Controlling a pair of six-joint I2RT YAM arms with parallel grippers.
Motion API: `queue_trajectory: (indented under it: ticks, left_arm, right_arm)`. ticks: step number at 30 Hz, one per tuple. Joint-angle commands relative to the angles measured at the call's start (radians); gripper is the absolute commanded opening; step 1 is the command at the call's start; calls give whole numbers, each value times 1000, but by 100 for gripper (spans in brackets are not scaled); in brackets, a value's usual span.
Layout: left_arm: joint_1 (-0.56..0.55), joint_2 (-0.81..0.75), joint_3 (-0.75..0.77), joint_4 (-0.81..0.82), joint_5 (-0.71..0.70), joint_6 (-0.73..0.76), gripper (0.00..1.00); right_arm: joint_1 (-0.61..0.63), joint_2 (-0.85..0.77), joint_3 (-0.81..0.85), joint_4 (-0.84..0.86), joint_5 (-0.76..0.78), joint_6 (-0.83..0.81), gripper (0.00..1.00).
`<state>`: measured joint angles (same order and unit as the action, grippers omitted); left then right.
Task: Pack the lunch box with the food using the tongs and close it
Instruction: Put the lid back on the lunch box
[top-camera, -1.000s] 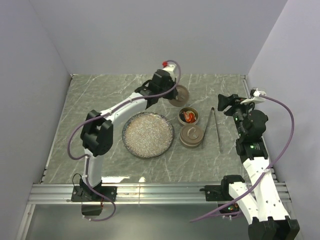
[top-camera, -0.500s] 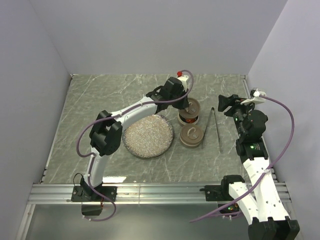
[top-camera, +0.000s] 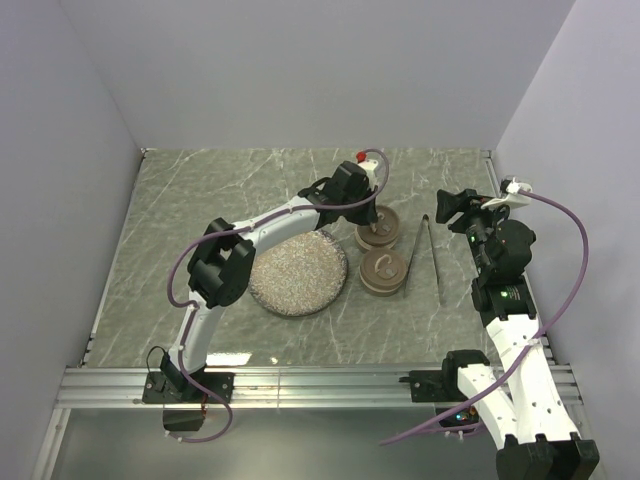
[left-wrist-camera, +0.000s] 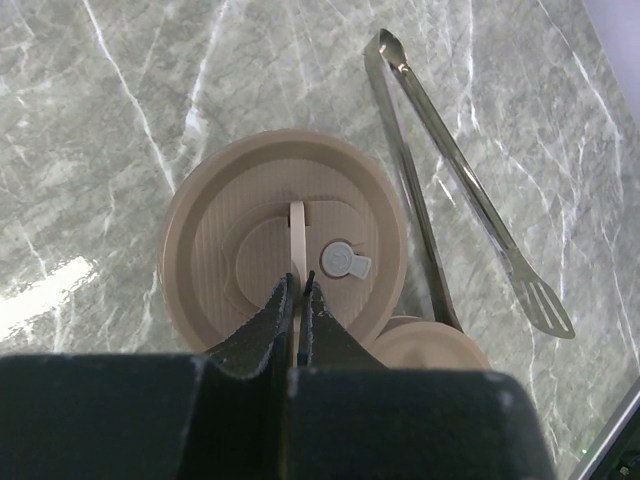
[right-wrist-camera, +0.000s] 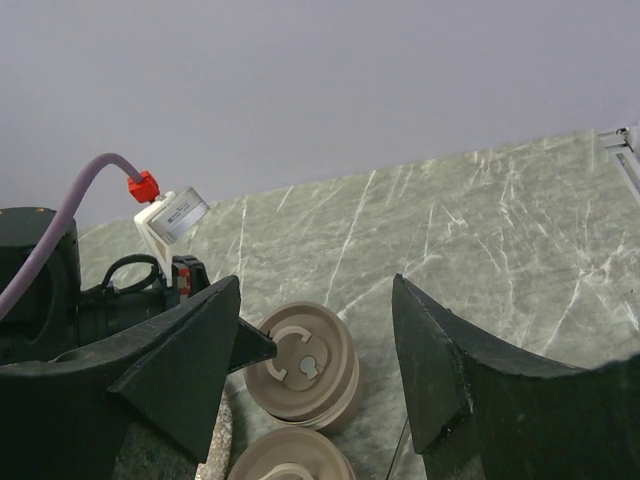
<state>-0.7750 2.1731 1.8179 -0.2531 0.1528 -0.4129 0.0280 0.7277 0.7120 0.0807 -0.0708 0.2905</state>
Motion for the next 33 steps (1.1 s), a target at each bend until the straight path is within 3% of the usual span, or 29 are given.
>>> queue_trajectory:
  ticks: [1, 10, 33]
  left_arm:
    - [-9, 10, 17, 15, 36, -9, 0]
    - [-15, -10, -32, 14, 22, -10, 0]
    - [-64, -110, -84, -55, -199, 20, 0]
  right_arm:
    - [-3, -5, 4, 16, 6, -11, 69]
    - [0, 2, 3, 21, 6, -11, 69]
    - [-2, 3, 0, 24, 3, -10, 69]
